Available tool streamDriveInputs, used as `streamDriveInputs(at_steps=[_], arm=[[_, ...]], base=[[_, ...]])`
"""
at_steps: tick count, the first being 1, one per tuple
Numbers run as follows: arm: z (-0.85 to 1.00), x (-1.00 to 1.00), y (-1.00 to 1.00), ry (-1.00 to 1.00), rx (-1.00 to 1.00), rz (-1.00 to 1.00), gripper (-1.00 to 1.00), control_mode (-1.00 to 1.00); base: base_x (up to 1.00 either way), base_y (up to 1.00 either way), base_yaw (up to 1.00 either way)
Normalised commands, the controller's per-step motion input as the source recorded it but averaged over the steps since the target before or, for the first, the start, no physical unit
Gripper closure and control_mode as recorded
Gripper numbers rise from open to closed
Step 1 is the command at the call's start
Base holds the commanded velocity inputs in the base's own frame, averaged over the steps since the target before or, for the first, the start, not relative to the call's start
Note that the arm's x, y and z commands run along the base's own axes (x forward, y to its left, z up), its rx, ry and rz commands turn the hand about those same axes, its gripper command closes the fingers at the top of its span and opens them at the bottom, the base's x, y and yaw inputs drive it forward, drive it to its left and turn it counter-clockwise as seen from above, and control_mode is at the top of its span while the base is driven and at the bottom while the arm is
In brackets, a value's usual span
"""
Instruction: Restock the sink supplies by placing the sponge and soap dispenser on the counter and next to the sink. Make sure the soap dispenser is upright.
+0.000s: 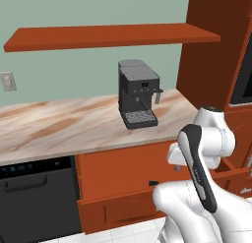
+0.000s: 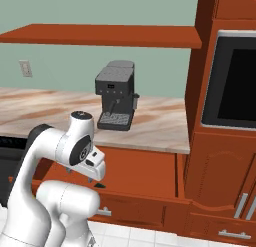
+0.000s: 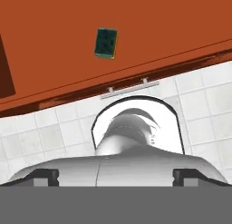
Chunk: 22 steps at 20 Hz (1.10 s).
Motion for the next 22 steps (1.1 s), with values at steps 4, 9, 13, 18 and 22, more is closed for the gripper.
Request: streamDriveInputs(at_steps=[4, 9, 13, 18, 22], arm=[[-0.29, 0.60, -0.07, 0.11, 0.00, 0.00, -1.00, -1.00], [-0.12, 0.47, 0.00, 0.06, 0.00, 0.00, -1.00, -1.00], [-0.12, 0.33, -0.01, 0.02, 0.00, 0.00, -1.00, -1.00], [-0.09, 0.27, -0.02, 0.01, 0.00, 0.00, -1.00, -1.00], [-0.17, 0.13, -0.03, 0.00, 0.00, 0.00, -1.00, -1.00]], base=[[0.00, 0.00, 0.00], [0.00, 0.00, 0.00], [0.00, 0.00, 0.00], [0.00, 0.00, 0.00], [0.00, 0.00, 0.00]])
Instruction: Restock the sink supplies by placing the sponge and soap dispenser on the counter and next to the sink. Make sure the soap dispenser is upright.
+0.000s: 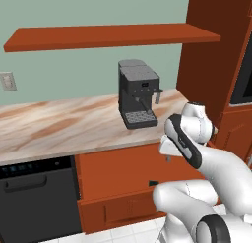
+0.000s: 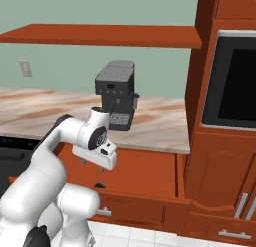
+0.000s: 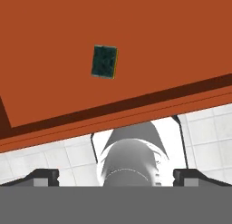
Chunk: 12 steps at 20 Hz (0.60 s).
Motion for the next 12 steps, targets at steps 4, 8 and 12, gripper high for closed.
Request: streamDriveInputs(at_steps=[4, 8, 12], arm=[[-0.25, 0.01, 0.00, 0.00, 0.00, 0.00, -1.00, -1.00], [-0.02, 0.00, 0.00, -0.05, 0.00, 0.00, -1.00, -1.00], [0.00, 0.20, 0.13, -0.10, 0.00, 0.00, -1.00, -1.00]], base=[[0.00, 0.00, 0.00], [0.00, 0.00, 0.00], [0.00, 0.00, 0.00]])
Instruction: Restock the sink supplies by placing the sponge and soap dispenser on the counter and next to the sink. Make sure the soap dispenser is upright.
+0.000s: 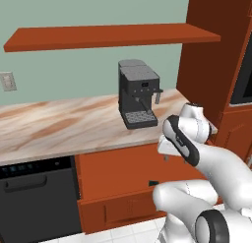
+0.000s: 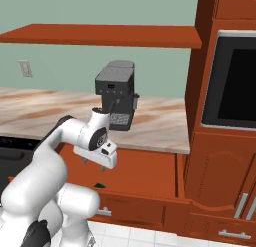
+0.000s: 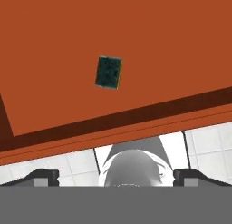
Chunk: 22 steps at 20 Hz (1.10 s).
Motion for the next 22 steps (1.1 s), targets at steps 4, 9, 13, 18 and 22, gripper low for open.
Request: streamDriveInputs(at_steps=[4, 9, 13, 18, 22], arm=[[-0.08, 0.35, 0.05, -0.02, 0.00, -0.02, -1.00, -1.00], [-0.22, 0.45, 0.05, 0.00, 0.00, 0.00, -1.00, -1.00], [-0.24, 0.46, 0.09, 0.00, 0.00, 0.00, -1.00, -1.00], [-0.21, 0.41, 0.09, 0.00, 0.00, 0.00, -1.00, -1.00], [-0.23, 0.31, 0.10, 0.02, -0.01, 0.00, -1.00, -1.00]], base=[[0.00, 0.00, 0.00], [0.00, 0.00, 0.00], [0.00, 0.00, 0.00], [0.00, 0.00, 0.00], [0.00, 0.00, 0.00]])
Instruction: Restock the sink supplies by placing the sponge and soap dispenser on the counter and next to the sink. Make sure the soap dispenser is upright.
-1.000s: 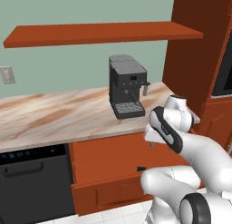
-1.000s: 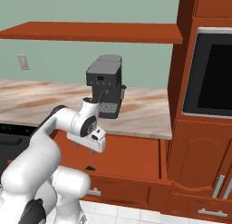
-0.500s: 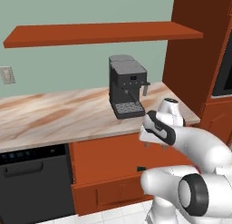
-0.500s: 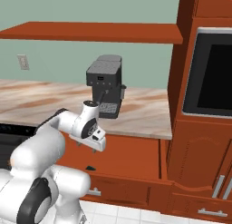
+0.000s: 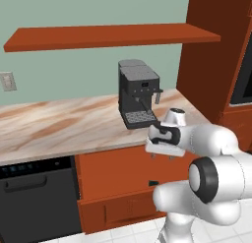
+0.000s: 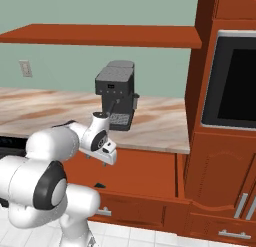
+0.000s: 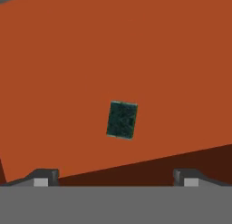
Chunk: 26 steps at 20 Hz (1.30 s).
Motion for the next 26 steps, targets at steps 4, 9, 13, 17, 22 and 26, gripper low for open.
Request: streamDriveInputs(at_steps=[4, 9, 13, 17, 22, 26], arm=[[-0.26, 0.27, 0.10, 0.02, -0.04, 0.00, -1.00, -1.00], [-0.31, 0.11, 0.05, 0.02, -0.04, 0.00, -1.00, -1.00], [-0.32, 0.15, 0.09, 0.04, -0.04, 0.00, -1.00, -1.00], [-0.28, 0.18, 0.04, 0.05, -0.02, 0.00, -1.00, -1.00], [-0.31, 0.18, 0.00, 0.06, -0.01, 0.00, -1.00, -1.00], [-0.44, 0.15, 0.00, 0.08, -0.02, 0.00, -1.00, -1.00]], base=[[0.00, 0.00, 0.00], [0.00, 0.00, 0.00], [0.00, 0.00, 0.00], [0.00, 0.00, 0.00], [0.00, 0.00, 0.00], [0.00, 0.00, 0.00]])
